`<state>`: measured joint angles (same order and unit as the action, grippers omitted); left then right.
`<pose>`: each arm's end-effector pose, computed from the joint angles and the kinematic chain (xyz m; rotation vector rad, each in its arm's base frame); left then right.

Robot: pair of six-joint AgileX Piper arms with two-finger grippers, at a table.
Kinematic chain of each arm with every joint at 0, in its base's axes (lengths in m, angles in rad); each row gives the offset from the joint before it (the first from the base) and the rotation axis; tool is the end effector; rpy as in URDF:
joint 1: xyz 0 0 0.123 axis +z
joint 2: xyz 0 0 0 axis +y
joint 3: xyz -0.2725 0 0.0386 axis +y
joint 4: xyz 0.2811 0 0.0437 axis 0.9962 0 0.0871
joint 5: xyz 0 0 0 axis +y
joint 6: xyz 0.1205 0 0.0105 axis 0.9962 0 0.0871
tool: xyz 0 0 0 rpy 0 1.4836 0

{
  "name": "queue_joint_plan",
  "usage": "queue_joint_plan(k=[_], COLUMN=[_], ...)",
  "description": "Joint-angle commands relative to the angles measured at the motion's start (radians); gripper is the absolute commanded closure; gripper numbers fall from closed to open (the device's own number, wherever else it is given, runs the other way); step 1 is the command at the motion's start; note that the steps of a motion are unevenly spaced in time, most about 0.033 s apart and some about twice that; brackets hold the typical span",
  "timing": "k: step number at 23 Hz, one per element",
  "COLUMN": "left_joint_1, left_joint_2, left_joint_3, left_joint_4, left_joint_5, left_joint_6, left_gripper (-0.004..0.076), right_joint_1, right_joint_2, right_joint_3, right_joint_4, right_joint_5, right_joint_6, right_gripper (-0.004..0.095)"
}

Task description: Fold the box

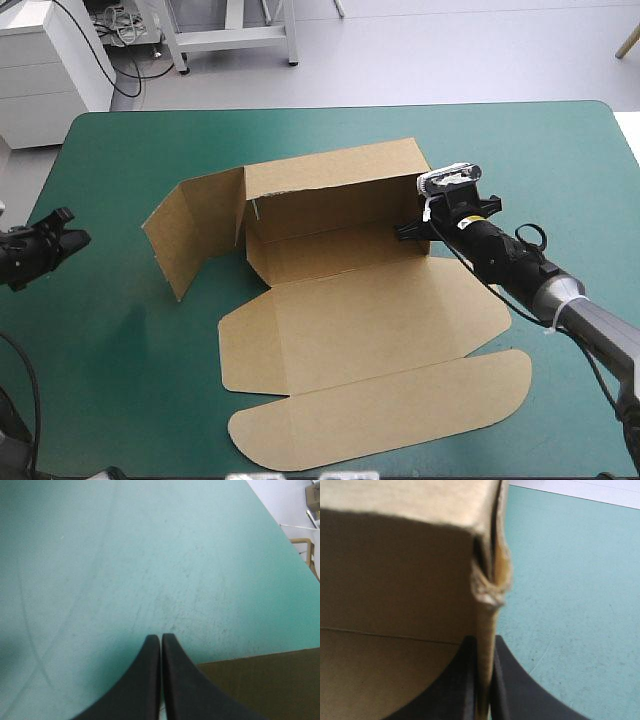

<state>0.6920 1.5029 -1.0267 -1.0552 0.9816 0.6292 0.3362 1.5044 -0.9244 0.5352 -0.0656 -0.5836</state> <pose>0.3124 0.1453 0.2361 -0.6853 2.2163 -0.7752 0.3686 0.1246 0.2288 -0.3640 1.9768 0.1498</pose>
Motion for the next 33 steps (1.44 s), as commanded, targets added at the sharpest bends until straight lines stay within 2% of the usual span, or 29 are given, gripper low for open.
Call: queue_joint_plan(k=[1, 5, 8, 12, 13, 14, 15, 16, 17, 21, 24, 28, 33], left_joint_1=[0.004, 0.004, 0.004, 0.004, 0.004, 0.004, 0.004, 0.004, 0.004, 0.004, 0.004, 0.004, 0.004], left_joint_2=[-0.037, -0.037, -0.037, -0.037, -0.037, -0.037, -0.037, -0.037, -0.037, -0.037, -0.037, -0.037, -0.037], left_joint_3=[0.065, 0.099, 0.099, 0.099, 0.099, 0.099, 0.099, 0.099, 0.099, 0.099, 0.099, 0.099, 0.099], left_joint_4=[-0.093, -0.093, -0.132, -0.167, -0.167, -0.167, -0.181, -0.185, -0.201, -0.225, -0.23, -0.253, -0.253], left_joint_5=[-0.055, -0.071, -0.063, -0.051, -0.051, -0.048, -0.043, -0.039, -0.032, -0.03, -0.017, -0.012, -0.007], left_joint_6=[0.037, 0.042, 0.042, 0.06, 0.06, 0.06, 0.06, 0.06, 0.06, 0.06, 0.06, 0.06, 0.06], left_gripper=[0.0732, 0.0732, 0.0732, 0.0732, 0.0732, 0.0732, 0.0732, 0.0732, 0.0732, 0.0732, 0.0732, 0.0732, 0.0732], right_joint_1=[-0.001, -0.02, -0.072, -0.128, -0.141, -0.141, -0.141, -0.141, -0.141, -0.139, -0.106, -0.068, -0.068], right_joint_2=[-0.032, -0.032, -0.032, -0.028, -0.016, -0.006, 0.02, 0.03, 0.057, 0.111, 0.109, 0.135, 0.179], right_joint_3=[-0.042, -0.129, -0.238, -0.421, -0.518, -0.553, -0.625, -0.648, -0.696, -0.721, -0.625, -0.553, -0.553], right_joint_4=[-0.008, -0.008, -0.019, -0.166, -0.272, -0.32, -0.378, -0.384, -0.387, -0.354, -0.303, -0.393, -0.4], right_joint_5=[-0.036, 0.152, 0.297, 0.487, 0.615, 0.672, 0.816, 0.885, 1.006, 1.235, 1.235, 1.192, 0.966], right_joint_6=[-0.008, -0.003, 0.102, 0.307, 0.427, 0.465, 0.527, 0.543, 0.556, 0.592, 0.592, 0.6, 0.584], right_gripper=[0.0928, 0.0927, 0.0926, 0.0925, 0.0925, 0.0925, 0.0925, 0.0925, 0.0925, 0.0925, 0.0925, 0.0926, 0.0926])
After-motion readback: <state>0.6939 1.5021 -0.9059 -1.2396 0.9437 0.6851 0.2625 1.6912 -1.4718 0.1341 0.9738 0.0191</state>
